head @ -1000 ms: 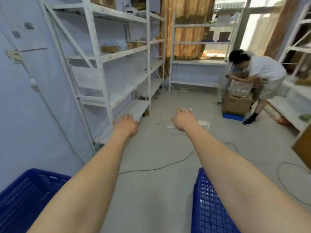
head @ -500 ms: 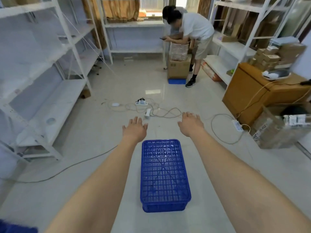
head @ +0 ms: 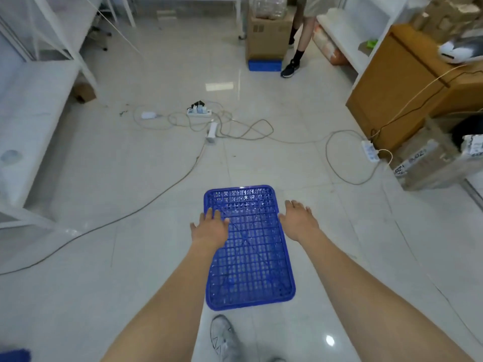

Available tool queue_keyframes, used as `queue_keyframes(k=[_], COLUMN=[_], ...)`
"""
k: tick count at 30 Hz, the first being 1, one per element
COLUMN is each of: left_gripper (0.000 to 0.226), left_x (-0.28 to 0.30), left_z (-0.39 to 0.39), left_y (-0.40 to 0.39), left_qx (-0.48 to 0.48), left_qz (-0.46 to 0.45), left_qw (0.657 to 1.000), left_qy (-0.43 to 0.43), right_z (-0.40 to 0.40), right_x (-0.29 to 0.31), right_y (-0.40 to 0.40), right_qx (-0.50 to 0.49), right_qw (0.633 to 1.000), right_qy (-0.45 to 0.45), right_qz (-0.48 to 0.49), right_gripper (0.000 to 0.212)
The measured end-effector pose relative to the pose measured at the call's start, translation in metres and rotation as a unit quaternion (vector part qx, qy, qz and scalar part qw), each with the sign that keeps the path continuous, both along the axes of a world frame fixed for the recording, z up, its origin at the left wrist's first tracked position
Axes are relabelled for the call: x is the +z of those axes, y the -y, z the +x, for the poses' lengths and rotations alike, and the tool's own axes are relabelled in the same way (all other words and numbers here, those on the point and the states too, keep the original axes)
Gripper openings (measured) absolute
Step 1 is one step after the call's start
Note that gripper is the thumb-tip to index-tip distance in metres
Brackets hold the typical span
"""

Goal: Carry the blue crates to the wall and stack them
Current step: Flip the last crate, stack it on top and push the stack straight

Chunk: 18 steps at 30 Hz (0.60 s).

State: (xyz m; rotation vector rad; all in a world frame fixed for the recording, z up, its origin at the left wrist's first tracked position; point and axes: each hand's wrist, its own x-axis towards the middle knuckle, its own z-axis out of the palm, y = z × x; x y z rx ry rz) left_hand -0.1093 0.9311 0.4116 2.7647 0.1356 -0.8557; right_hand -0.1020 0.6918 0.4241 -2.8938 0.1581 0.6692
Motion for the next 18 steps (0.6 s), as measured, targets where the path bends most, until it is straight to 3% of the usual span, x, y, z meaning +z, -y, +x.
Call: queue_keyframes(k=[6,10,15,18], left_gripper=[0.062,0.063,0.066,0.066], left_x=[-0.149,-0.256,-0.379,-0.430], left_z=[0.014,0.018,0.030,0.031], left_y=[0.003,0.010,0.036,0.056], left_qx=[0.019,0.037,0.015,0.014], left_qz=[-0.007,0.002,0.013,0.003], left_qw=[0.997,0.994,0.995,0.996], left_qy=[-0.075,-0.106,-0.099,-0.093], right_z=[0.016,0.032,0.051,0.053], right_x=[-0.155,-0.268,-0.392,-0.442], right_y=[0.016,0.033,0.051,0.053], right_qx=[-0.031,-0.070,-0.215,-0.272], right_qw=[0.995,0.987,0.958,0.939], right_qy=[-0.091,-0.139,-0.168,-0.173], right_qz=[0.007,0.039,0.091,0.120], right_gripper=[0.059,0.072,0.102,0.102])
